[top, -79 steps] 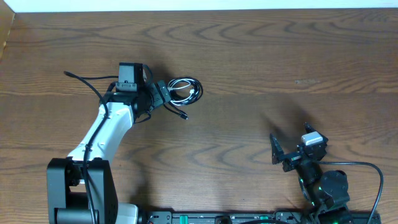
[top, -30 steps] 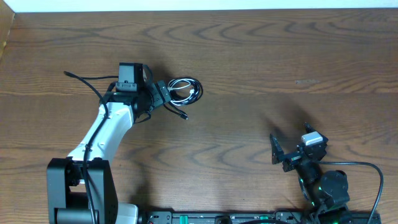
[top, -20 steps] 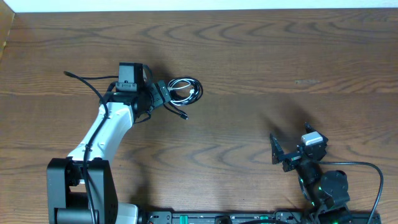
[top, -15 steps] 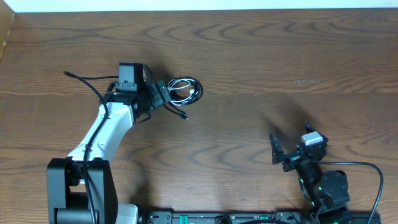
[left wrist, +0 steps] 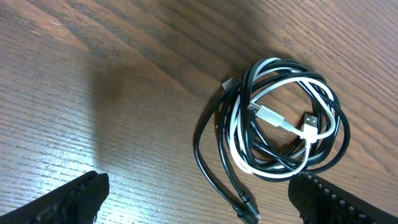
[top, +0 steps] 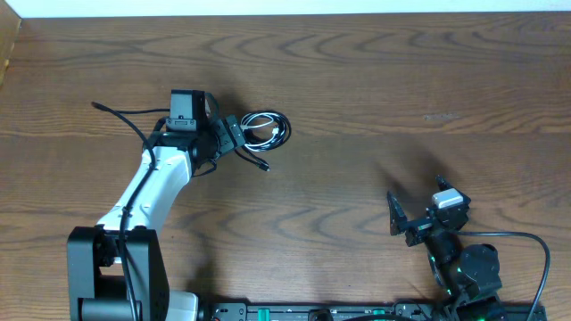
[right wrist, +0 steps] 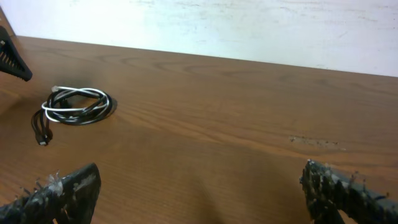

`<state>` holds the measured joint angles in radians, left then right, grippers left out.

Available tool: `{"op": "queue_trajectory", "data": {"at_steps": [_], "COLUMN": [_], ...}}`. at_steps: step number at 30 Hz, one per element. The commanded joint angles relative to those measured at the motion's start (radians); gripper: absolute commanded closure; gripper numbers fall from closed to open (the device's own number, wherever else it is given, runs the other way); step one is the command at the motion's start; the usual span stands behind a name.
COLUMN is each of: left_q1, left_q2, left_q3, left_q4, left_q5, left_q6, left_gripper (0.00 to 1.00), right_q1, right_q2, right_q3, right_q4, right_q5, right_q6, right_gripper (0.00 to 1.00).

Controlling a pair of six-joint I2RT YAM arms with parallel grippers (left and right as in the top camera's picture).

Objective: Untangle cables

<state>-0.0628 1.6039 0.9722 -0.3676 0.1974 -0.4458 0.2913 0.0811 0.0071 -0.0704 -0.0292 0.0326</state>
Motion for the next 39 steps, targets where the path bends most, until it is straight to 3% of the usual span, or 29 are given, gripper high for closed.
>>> {"op": "queue_trajectory", "data": {"at_steps": [1,3,4,5,6,7,13,16,18,24,29,30,31,36,39], "left_q1": [0.001,0.000,0.000,0.000,0.000,-0.001,-0.049,-0.086,-0.107,-0.142,-0.142,-0.145,-0.145,-0.145,-0.145], "left_q2": [0.007,0.008,0.008,0.008,0.008,0.008,0.027,0.050,0.072,0.159,0.195,0.198,0.198,0.187,0.152], "left_q3": [-0.007,-0.007,-0.007,-0.007,-0.007,-0.007,-0.007,-0.007,-0.007,-0.007,-0.007,-0.007,-0.007,-0.007,-0.006], "left_q4": [-0.004,0.014,0.034,0.046,0.055,0.056,0.061,0.079,0.100,0.183,0.165,0.138,0.124,0.085,0.069], "left_q5": [-0.001,-0.033,-0.032,-0.027,-0.021,-0.022,-0.022,-0.026,-0.027,-0.074,-0.159,-0.157,-0.157,-0.154,-0.113], "left_q6": [-0.001,-0.001,-0.002,-0.002,-0.008,-0.029,-0.091,-0.091,-0.091,-0.092,-0.092,-0.090,-0.090,-0.047,0.141], "left_gripper": [0.02,0.02,0.43,0.66,0.86,0.92,0.92,0.63,0.57,0.53,0.53,0.62,0.91,0.92,0.93], "right_q1": [0.004,0.004,0.004,0.004,0.004,0.004,0.004,0.004,0.004,0.004,0.004,0.004,0.004,0.004,0.004], "right_q2": [-0.001,-0.001,-0.001,-0.001,-0.001,-0.001,-0.001,-0.001,-0.001,-0.001,-0.001,-0.001,-0.001,-0.001,-0.001], "right_q3": [-0.002,-0.002,-0.002,-0.002,-0.002,-0.002,-0.002,-0.002,-0.002,-0.002,-0.002,-0.002,-0.002,-0.002,-0.002], "right_q4": [-0.005,-0.005,-0.005,-0.005,-0.005,-0.005,-0.005,-0.005,-0.005,-0.005,-0.005,-0.005,-0.005,-0.005,-0.005], "right_q5": [0.004,0.004,0.004,0.004,0.004,0.004,0.004,0.004,0.004,0.004,0.004,0.004,0.004,0.004,0.004], "right_q6": [-0.015,-0.015,-0.015,-0.015,-0.015,-0.015,-0.015,-0.015,-0.015,-0.015,-0.015,-0.015,-0.015,-0.015,-0.015], "right_gripper": [0.01,0.01,0.01,0.01,0.01,0.01,0.01,0.01,0.01,0.01,0.01,0.01,0.01,0.01,0.01]}}
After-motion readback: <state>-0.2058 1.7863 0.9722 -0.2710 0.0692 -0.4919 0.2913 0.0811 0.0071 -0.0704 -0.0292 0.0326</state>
